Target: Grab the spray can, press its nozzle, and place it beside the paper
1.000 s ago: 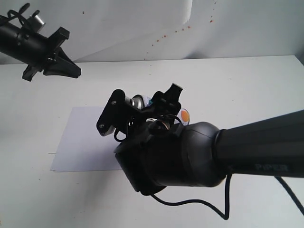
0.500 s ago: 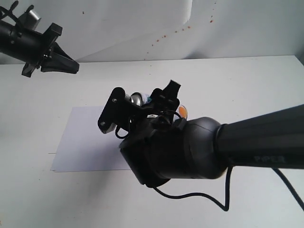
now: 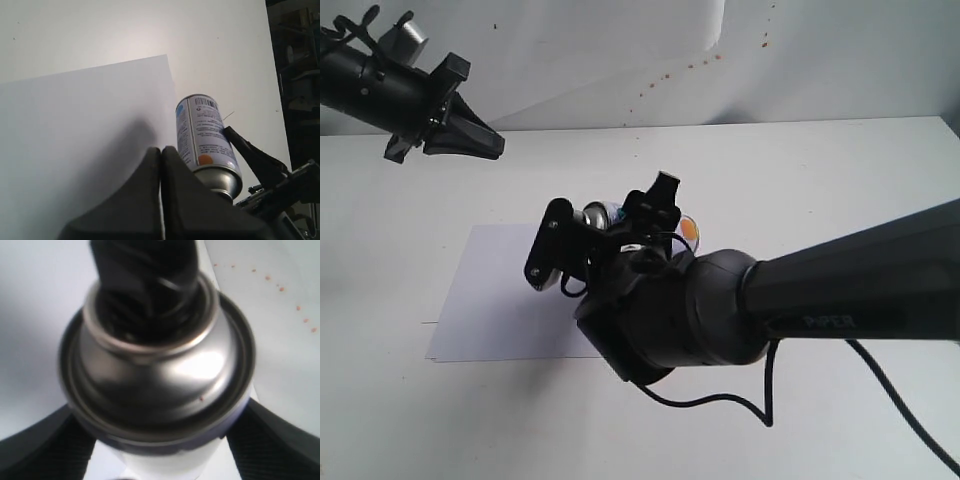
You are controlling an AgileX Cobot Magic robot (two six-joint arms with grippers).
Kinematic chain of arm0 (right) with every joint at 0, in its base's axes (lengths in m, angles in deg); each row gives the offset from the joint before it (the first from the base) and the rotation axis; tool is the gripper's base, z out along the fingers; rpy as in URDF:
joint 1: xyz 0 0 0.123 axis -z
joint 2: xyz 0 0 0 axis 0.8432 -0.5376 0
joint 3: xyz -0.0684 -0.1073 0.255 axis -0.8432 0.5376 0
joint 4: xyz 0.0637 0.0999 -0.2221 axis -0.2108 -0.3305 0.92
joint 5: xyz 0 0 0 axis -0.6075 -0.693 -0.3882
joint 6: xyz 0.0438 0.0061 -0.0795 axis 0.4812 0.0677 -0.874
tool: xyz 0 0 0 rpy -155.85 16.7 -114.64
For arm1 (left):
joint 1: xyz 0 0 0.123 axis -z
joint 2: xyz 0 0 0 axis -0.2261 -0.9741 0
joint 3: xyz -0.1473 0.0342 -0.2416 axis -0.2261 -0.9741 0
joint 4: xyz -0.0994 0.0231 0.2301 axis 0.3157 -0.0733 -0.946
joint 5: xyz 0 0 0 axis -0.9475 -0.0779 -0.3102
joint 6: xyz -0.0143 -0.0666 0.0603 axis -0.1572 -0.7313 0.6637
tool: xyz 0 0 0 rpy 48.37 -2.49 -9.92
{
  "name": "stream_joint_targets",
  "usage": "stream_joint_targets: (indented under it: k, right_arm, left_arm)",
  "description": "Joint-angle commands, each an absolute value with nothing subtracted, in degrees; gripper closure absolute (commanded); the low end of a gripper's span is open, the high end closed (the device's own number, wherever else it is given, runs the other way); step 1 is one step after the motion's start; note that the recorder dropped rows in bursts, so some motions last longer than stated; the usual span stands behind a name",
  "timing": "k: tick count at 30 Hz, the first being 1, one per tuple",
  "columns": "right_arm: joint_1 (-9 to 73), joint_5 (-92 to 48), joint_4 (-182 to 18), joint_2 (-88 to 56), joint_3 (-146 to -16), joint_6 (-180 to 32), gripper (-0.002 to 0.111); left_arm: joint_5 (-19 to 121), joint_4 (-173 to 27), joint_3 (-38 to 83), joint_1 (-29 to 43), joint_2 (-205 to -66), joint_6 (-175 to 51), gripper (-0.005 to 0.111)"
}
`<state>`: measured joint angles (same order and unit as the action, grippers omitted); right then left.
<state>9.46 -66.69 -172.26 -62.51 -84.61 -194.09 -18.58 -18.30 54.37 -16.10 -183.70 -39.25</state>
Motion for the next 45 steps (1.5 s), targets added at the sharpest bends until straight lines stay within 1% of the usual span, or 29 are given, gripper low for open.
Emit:
stream_joint_targets:
  k: [1, 4, 18, 25, 32, 39, 45]
  right_arm:
    - [9.6, -67.4, -170.9, -61.9, -89.5, -193.3, 0.108]
    - [9.6, -66.0, -173.6, -61.9, -91.8, -194.6, 0.108]
    - [10.7, -66.7, -174.7, -66.5, -92.0, -196.0, 0.108]
    - [13.3, -66.7, -174.9, -66.6, -92.0, -196.0, 0.108]
    - [13.6, -66.2, -174.9, -66.6, -92.0, -196.0, 0.108]
    - [13.6, -65.3, -174.9, -66.6, -92.0, -196.0, 0.108]
    - [13.5, -65.2, -174.9, -66.6, -92.0, -196.0, 0.108]
  left_arm:
    - [-18.6, -14.5, 51.1, -15.1, -183.4, -36.0, 0.107]
    - [-18.6, -10.5, 49.1, -15.1, -183.4, -33.7, 0.107]
    - [-18.6, -11.9, 48.4, -15.1, -182.9, -32.9, 0.107]
    - [-18.6, -15.3, 48.4, -12.9, -181.4, -34.2, 0.107]
    - [-18.6, -18.0, 48.4, -9.1, -181.4, -34.2, 0.107]
    - [-18.6, -16.7, 48.4, -9.0, -181.7, -33.3, 0.107]
    - [-18.6, -13.7, 48.4, -9.0, -185.5, -31.3, 0.107]
